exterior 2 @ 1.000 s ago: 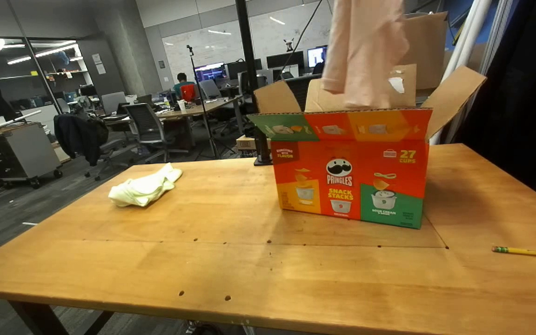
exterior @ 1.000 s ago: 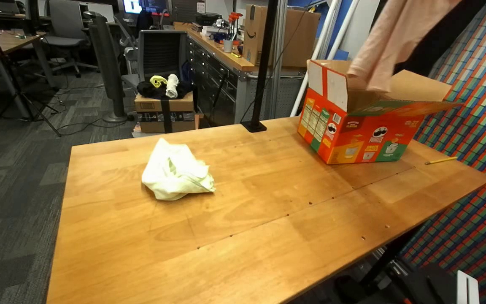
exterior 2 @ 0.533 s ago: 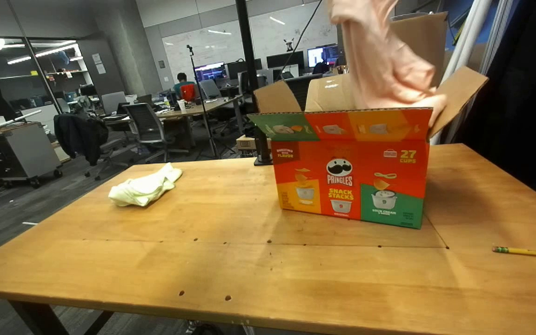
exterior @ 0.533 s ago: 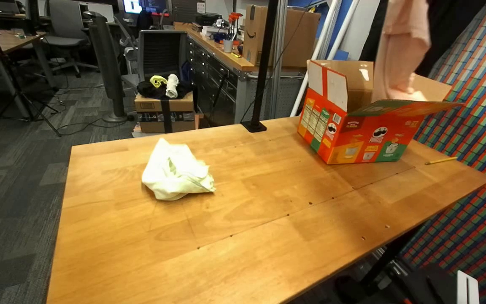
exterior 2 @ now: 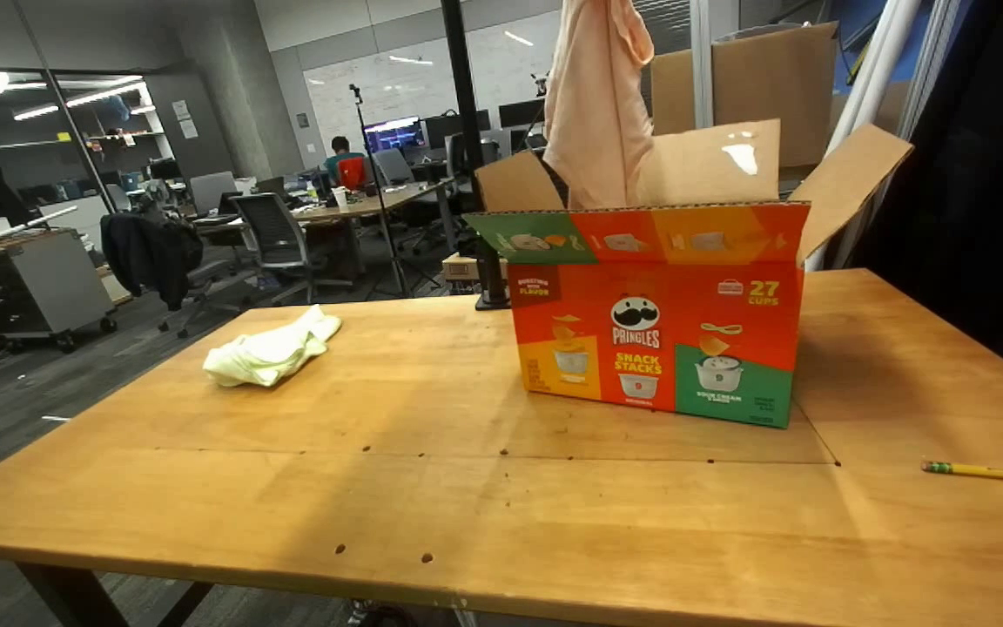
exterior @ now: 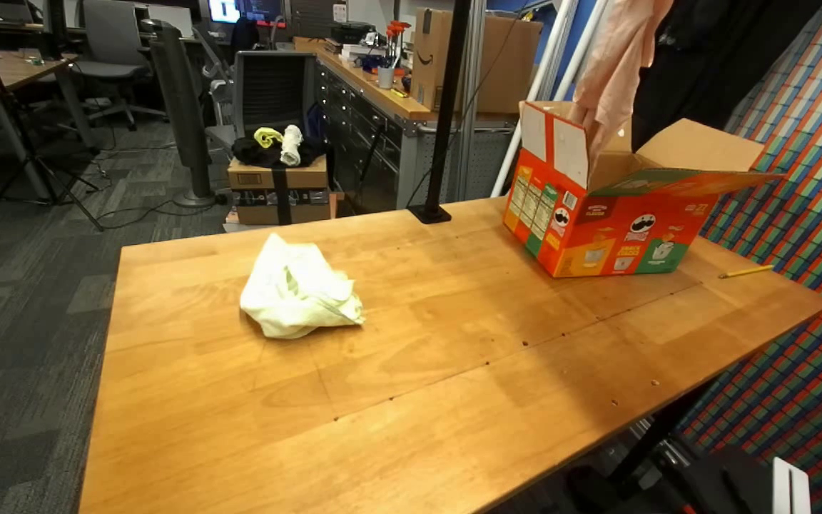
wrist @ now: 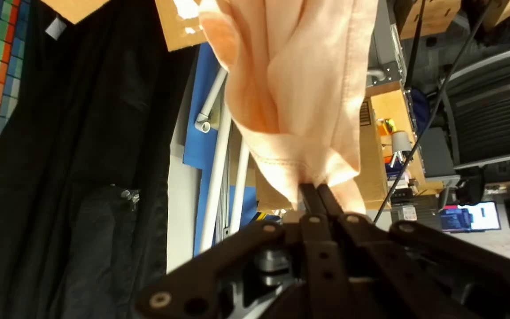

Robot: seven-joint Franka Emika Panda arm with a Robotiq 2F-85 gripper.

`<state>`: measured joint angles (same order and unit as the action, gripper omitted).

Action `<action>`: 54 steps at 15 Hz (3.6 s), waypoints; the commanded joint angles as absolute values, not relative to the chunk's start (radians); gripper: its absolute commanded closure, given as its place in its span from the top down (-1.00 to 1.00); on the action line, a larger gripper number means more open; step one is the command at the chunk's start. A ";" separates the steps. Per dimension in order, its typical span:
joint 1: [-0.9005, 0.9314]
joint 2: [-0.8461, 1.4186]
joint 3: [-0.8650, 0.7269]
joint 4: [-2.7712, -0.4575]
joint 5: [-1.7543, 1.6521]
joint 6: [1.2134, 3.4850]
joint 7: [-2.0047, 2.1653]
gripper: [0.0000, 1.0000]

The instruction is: Put the shirts inside the box

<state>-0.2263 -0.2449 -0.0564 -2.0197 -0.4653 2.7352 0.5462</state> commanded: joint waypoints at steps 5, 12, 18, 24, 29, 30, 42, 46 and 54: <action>-0.202 -0.283 -0.059 -2.080 -0.350 2.591 0.397 -0.98; -0.179 -0.272 -0.113 -2.244 -0.155 2.572 0.158 -0.97; -0.198 -0.250 -0.106 -2.274 -0.179 2.568 0.149 -0.76; -0.197 -0.250 -0.106 -2.274 -0.179 2.565 0.142 0.05; -0.187 -0.265 -0.087 -2.271 -0.194 2.572 0.143 0.62; -0.181 -0.275 -0.080 -2.273 -0.194 2.579 0.137 0.79; -0.025 -0.387 -0.012 -2.334 -0.149 2.596 -0.013 1.00; 0.025 -0.393 0.002 -2.371 -0.149 2.586 -0.066 1.00; 0.175 -0.389 0.063 -2.433 -0.108 2.575 -0.184 1.00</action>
<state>0.1277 -0.3606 0.0505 -2.4087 -0.1621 2.5810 -0.1148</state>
